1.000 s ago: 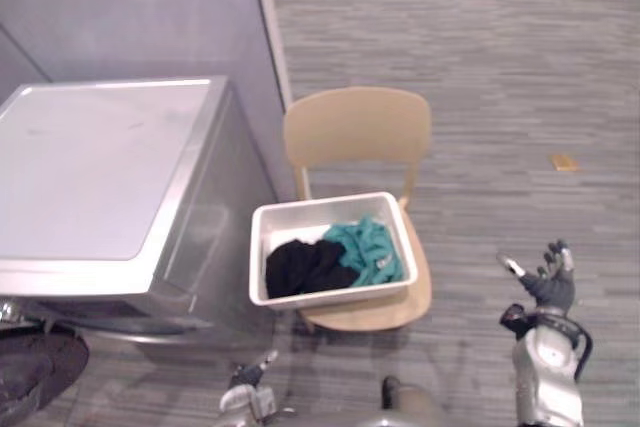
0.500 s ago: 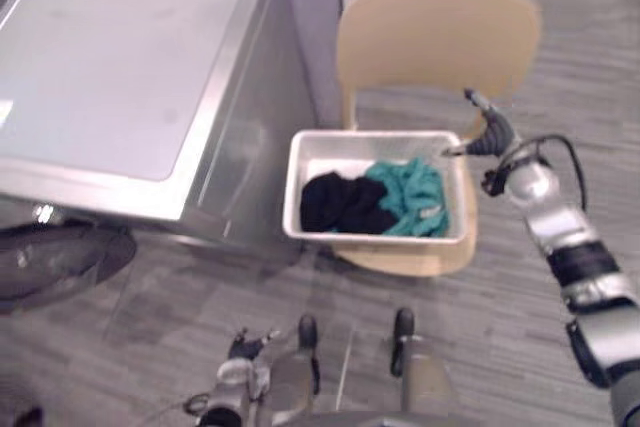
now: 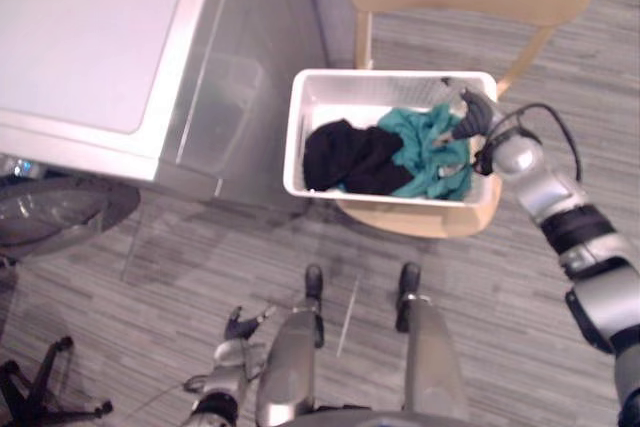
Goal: Pick up the laundry basket with both hands and put the clothes into the washing machine.
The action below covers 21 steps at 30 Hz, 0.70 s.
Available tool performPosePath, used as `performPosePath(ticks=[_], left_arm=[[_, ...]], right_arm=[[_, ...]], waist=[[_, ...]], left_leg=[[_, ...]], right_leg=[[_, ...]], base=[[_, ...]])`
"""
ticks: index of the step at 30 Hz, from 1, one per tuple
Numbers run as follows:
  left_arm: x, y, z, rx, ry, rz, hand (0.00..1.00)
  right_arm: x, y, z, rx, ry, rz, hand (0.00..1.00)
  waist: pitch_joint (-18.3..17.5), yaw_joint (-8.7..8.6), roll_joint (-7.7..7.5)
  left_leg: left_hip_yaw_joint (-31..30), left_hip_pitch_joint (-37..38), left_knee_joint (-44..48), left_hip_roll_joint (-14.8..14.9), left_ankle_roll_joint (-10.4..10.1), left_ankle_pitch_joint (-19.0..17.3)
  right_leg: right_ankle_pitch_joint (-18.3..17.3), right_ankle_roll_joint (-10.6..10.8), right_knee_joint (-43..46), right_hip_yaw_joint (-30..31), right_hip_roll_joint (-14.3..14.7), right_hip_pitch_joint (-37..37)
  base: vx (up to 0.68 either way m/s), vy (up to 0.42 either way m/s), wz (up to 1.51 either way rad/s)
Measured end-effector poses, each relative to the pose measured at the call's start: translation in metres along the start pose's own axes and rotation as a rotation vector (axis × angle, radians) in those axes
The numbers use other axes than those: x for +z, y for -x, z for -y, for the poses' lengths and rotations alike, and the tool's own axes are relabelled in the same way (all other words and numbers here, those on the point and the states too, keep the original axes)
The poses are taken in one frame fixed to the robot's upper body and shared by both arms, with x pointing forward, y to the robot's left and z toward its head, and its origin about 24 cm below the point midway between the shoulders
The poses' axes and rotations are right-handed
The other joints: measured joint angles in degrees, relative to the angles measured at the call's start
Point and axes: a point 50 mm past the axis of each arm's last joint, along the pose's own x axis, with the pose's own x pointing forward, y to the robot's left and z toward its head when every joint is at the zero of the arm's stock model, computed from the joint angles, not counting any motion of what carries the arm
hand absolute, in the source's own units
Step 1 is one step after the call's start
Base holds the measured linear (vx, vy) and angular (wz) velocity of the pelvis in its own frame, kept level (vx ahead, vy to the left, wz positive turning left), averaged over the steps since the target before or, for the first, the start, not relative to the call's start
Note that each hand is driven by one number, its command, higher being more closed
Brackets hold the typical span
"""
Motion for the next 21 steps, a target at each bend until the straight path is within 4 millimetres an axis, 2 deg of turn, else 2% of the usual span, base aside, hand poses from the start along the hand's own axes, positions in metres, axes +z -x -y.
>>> performPosePath(ticks=[6, 11, 16, 18, 21], left_arm=[[0.020, 0.000, 0.018, -0.045, 0.003, 0.057, 0.00], [0.027, 0.000, 0.020, -0.048, 0.096, 0.076, 0.00], [0.037, 0.001, 0.020, -0.044, 0.108, 0.118, 0.00], [0.040, 0.001, 0.020, -0.044, 0.111, 0.129, 0.00], [0.048, 0.002, 0.021, -0.046, 0.119, 0.155, 0.00]], right_arm=[[-0.003, -0.001, -0.004, 0.013, 0.051, -0.015, 0.00], [-0.008, -0.002, -0.003, 0.005, 0.062, -0.045, 0.00], [-0.019, -0.002, -0.002, -0.005, 0.089, -0.107, 0.00], [-0.022, -0.003, 0.001, -0.011, 0.102, -0.123, 0.00], [-0.025, -0.003, 0.019, -0.057, 0.142, -0.148, 0.00]], waist=[[0.31, 1.12, -0.52], [0.45, 1.41, -0.77], [0.46, 2.04, -0.80], [0.46, 2.05, -0.80], [0.63, 2.71, -1.09]], left_leg=[[-1.01, -2.76, 0.85, 0.20, -0.19, 0.13], [-1.33, -3.95, 1.36, 0.33, -0.39, 0.38], [-1.66, -6.26, 2.08, 0.36, -0.38, 0.38], [-2.24, -7.76, 2.76, 0.40, -0.39, 0.38], [-2.87, -11.23, 3.75, 0.29, -0.41, 0.56]], right_leg=[[-0.02, -0.07, 0.28, -0.99, -0.05, -1.72], [0.01, -0.12, 0.28, -1.47, -0.06, -2.65], [0.01, -0.13, 0.29, -1.90, -0.14, -4.26], [0.02, -0.15, 0.36, -2.44, -0.17, -5.10], [0.02, -0.17, 1.54, -2.80, -0.46, -8.29]], base=[[-0.03, -0.020, 0.08], [0.06, -0.005, 0.08], [0.02, -0.002, 0.04], [0.00, -0.019, 0.11], [-0.01, -0.022, 0.10]])
